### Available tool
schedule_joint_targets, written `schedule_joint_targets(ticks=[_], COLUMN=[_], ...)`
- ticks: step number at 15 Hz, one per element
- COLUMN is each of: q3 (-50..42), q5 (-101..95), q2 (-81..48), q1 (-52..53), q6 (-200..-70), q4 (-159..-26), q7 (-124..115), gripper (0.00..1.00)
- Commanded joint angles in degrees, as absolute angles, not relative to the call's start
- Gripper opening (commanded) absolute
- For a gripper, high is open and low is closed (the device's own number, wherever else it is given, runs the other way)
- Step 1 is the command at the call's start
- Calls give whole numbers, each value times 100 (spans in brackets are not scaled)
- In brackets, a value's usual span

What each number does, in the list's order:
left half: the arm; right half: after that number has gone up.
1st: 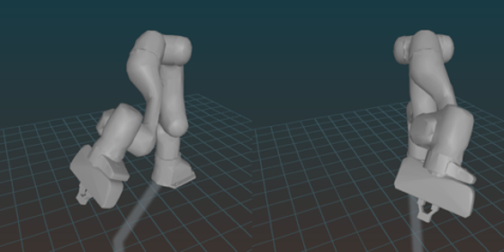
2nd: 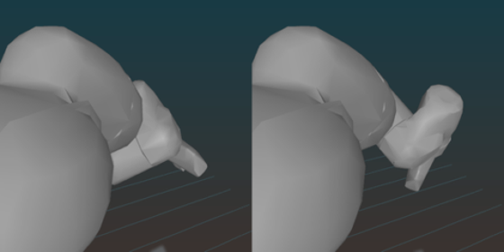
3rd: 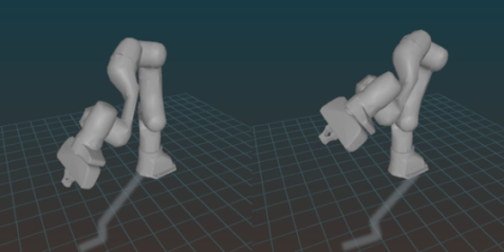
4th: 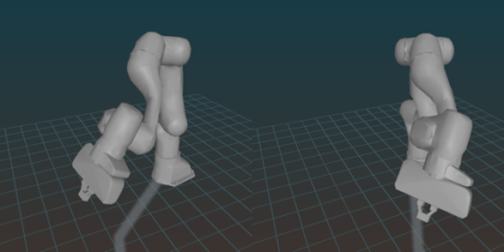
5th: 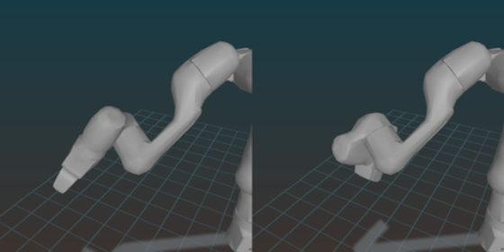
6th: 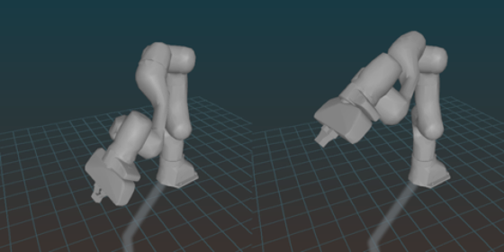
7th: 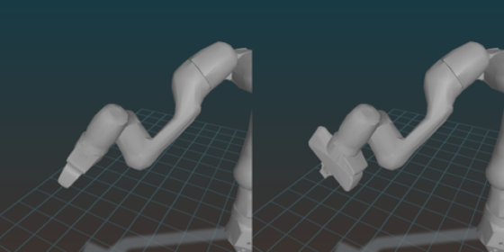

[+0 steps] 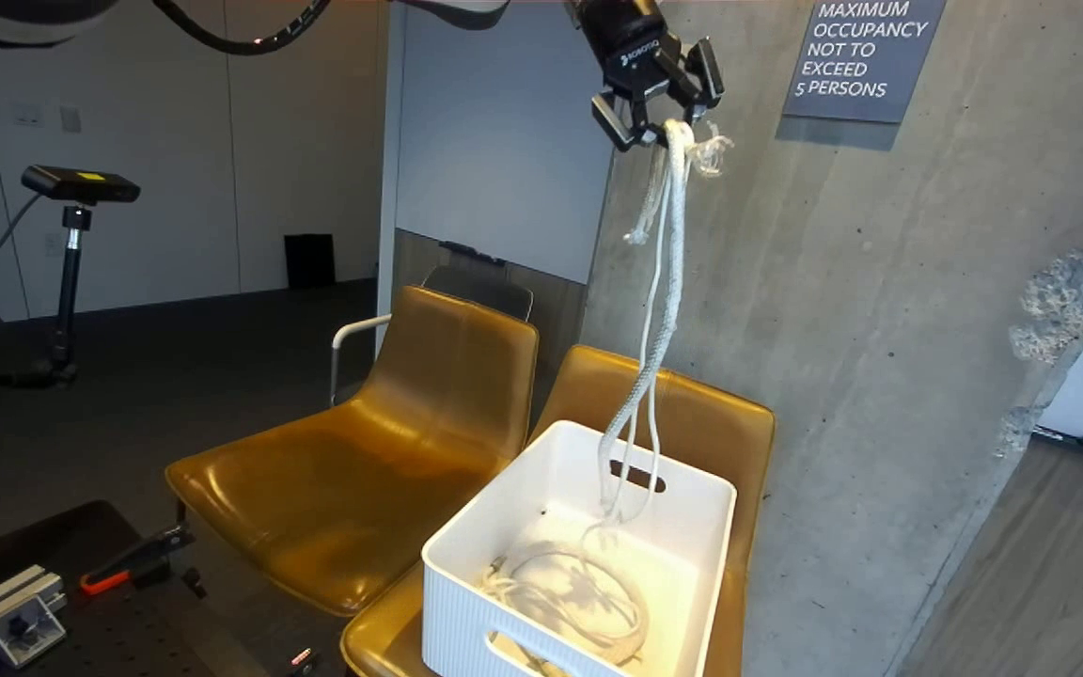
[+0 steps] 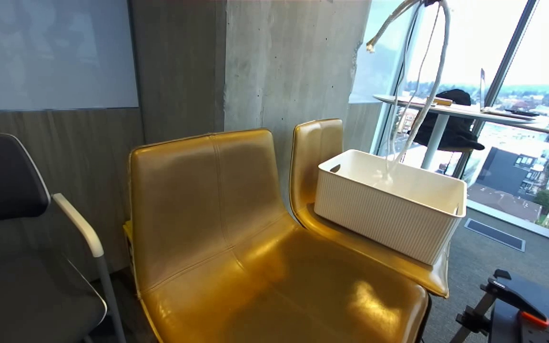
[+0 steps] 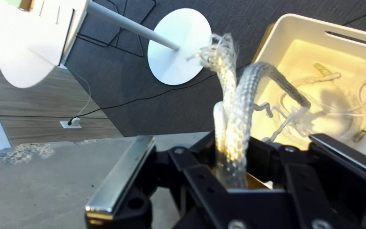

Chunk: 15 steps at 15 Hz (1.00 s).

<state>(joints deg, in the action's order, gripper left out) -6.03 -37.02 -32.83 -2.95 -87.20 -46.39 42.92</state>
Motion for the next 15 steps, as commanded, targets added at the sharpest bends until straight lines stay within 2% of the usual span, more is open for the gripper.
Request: schedule_joint_targets(ticks=[1, 15], q3=[-341, -466], q5=[-3254, -3943], q2=[-2886, -2193], q1=[-271, -422], q6=[-9093, -11225], q4=[-5948, -9871], q7=[3632, 1804], gripper=[2, 2])
